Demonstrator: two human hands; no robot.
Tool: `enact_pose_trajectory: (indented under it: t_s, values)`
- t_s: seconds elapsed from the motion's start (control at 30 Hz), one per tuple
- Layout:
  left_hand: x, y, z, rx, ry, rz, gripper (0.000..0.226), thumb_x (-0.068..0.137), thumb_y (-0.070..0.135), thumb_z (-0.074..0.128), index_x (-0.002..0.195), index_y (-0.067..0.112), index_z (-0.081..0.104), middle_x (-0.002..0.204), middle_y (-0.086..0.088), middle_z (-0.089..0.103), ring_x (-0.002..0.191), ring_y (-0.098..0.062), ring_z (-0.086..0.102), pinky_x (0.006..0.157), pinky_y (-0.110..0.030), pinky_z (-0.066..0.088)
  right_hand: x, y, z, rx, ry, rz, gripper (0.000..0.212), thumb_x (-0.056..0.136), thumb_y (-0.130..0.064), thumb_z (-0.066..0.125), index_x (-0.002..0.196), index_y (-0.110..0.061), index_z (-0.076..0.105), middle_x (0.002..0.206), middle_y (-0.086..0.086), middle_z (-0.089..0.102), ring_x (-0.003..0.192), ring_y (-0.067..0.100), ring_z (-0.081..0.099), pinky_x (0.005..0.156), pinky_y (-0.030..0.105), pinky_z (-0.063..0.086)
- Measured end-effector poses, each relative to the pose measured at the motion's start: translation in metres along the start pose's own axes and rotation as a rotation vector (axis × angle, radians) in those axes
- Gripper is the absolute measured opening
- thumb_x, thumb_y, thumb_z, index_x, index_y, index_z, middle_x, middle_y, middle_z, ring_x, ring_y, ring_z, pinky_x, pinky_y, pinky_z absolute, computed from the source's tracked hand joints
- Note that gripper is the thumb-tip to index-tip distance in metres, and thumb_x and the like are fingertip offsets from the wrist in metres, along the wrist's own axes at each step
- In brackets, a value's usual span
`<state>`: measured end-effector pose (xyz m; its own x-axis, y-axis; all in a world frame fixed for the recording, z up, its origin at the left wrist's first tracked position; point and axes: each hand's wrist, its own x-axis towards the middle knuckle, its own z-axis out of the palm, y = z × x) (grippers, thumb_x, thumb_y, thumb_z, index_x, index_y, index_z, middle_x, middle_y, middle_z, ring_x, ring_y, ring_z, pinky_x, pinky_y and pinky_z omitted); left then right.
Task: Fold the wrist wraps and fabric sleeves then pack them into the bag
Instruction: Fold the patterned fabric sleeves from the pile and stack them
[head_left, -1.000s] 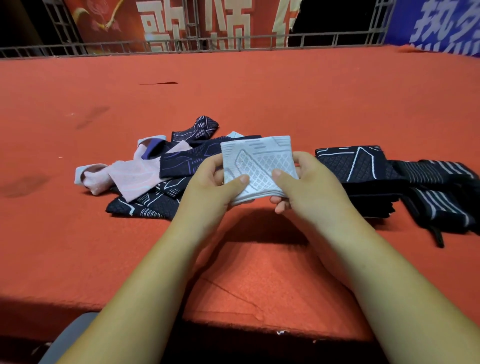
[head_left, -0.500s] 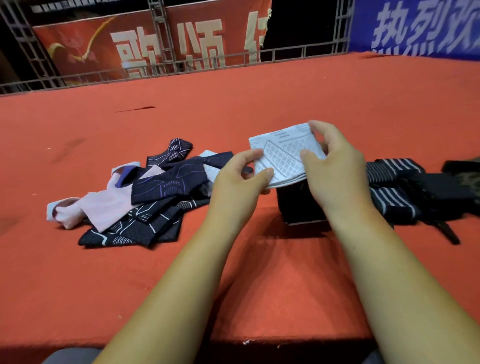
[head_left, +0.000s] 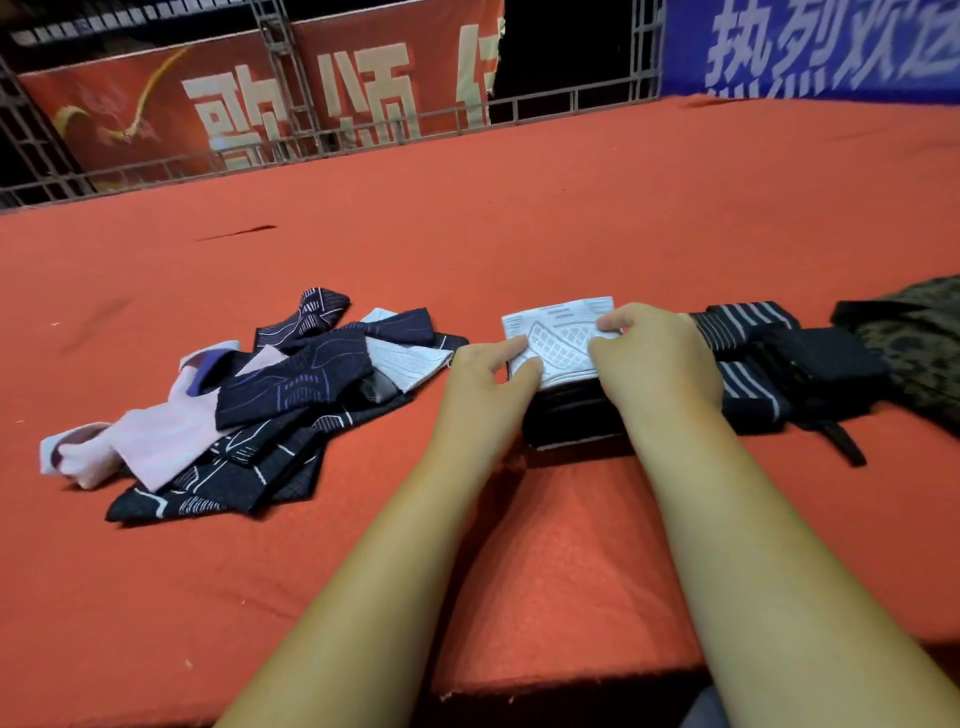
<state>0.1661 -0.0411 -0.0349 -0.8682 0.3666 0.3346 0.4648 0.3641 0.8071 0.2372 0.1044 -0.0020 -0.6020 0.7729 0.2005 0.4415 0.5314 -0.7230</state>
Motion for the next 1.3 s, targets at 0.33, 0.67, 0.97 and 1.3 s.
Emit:
enact_pose_trajectory:
  t_s: [0.33,0.67,0.97,1.3]
  values:
    - [-0.012,0.003,-0.028,-0.148,-0.006,-0.065,0.032,0.097,0.048,0.064,0.127,0.039,0.071,0.123,0.017,0.067,0.111,-0.01,0.07,0.102,-0.052,0.058,-0.023,-0.03,-0.021,0.165,0.233,-0.14,0.021,0.096,-0.04,0.056,0.104,-0.035,0.075,0.108,-0.002,0.06,0.084,0.027,0.06,0.074,0.037,0.047]
    - [-0.007,-0.037,-0.093,0.066,0.246,-0.098,0.027,0.096,0.015,0.058,0.11,0.026,0.079,0.106,0.012,0.075,0.098,-0.007,0.067,0.087,-0.029,0.05,-0.056,-0.066,0.038,0.388,-0.089,-0.374,0.016,0.095,-0.02,0.062,0.091,-0.023,0.077,0.095,-0.008,0.075,0.095,0.013,0.067,0.091,0.033,0.052]
    - [0.005,-0.129,-0.125,0.656,0.019,-0.137,0.049,0.098,0.019,0.063,0.146,0.013,0.066,0.168,-0.013,0.038,0.156,-0.033,0.033,0.129,-0.041,0.025,-0.073,-0.076,0.071,0.375,-0.287,-0.386,0.018,0.098,-0.021,0.06,0.097,-0.025,0.077,0.093,-0.011,0.075,0.089,0.01,0.066,0.082,0.029,0.05]
    - [-0.004,-0.109,-0.142,0.441,0.268,-0.005,0.05,0.1,0.021,0.053,0.149,0.017,0.062,0.158,0.003,0.057,0.143,-0.022,0.052,0.118,-0.04,0.041,-0.084,-0.072,0.096,0.317,-0.46,-0.317,0.02,0.097,-0.028,0.061,0.112,-0.032,0.074,0.104,-0.016,0.076,0.095,0.004,0.069,0.087,0.029,0.051]
